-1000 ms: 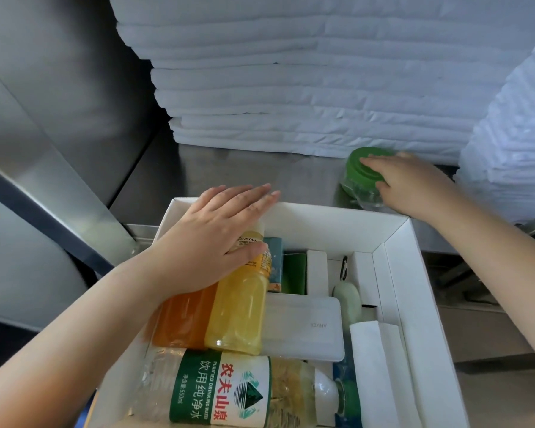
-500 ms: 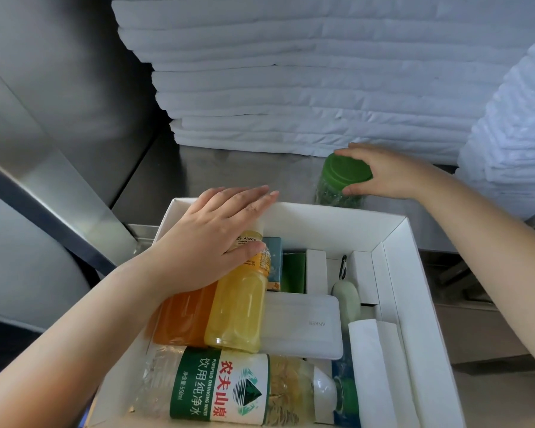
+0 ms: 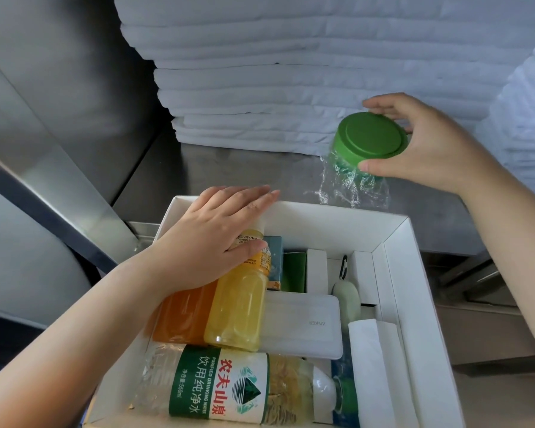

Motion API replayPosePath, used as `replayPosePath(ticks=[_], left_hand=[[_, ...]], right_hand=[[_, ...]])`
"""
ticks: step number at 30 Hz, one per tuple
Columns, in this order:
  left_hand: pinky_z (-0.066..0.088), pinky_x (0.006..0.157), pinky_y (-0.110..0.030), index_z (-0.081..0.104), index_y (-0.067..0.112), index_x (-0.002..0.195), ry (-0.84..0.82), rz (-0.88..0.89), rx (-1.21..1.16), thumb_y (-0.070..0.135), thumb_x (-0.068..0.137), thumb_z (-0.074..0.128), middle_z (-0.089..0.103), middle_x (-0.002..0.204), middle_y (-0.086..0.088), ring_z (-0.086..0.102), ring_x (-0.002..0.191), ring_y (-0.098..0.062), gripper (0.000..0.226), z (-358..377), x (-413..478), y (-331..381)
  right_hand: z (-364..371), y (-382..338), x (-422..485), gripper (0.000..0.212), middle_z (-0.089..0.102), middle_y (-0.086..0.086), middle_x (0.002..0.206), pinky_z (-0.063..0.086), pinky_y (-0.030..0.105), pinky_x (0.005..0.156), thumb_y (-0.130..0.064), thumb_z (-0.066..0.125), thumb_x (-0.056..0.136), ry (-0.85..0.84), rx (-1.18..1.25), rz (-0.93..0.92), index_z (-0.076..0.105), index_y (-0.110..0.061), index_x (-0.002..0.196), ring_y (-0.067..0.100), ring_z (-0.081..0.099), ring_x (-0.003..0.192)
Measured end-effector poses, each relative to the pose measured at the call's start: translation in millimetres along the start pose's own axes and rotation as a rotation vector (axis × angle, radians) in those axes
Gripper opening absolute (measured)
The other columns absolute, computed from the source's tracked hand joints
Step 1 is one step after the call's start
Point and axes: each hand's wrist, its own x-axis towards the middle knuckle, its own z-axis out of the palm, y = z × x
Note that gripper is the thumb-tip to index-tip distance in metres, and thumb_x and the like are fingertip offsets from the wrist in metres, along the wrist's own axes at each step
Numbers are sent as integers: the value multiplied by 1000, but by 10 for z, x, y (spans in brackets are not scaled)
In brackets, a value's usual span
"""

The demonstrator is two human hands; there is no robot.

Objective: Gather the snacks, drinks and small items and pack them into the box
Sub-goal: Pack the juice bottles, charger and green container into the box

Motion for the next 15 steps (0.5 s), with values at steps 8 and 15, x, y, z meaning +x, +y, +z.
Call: replayPosePath(ticks=[8, 15], left_hand=[[-7, 107, -18, 6, 36, 148, 11, 9, 5, 55, 95, 24, 22, 152, 15, 15, 135, -7, 59, 15, -1, -20], [2, 110, -26, 11, 33, 149, 12, 12, 2, 50, 96, 31, 26, 151, 12, 19, 135, -9, 59, 11, -8, -16]], right_hand=[[-112, -442, -393, 76, 53, -24, 128, 37, 32, 102, -54, 74, 58, -102, 86, -122, 47, -44, 127, -7, 44, 123], [-210, -544, -537, 71, 58, -9, 127, 44, 34, 100, -59, 76, 64, -288, 367, -198, 51, -38, 127, 13, 52, 122]])
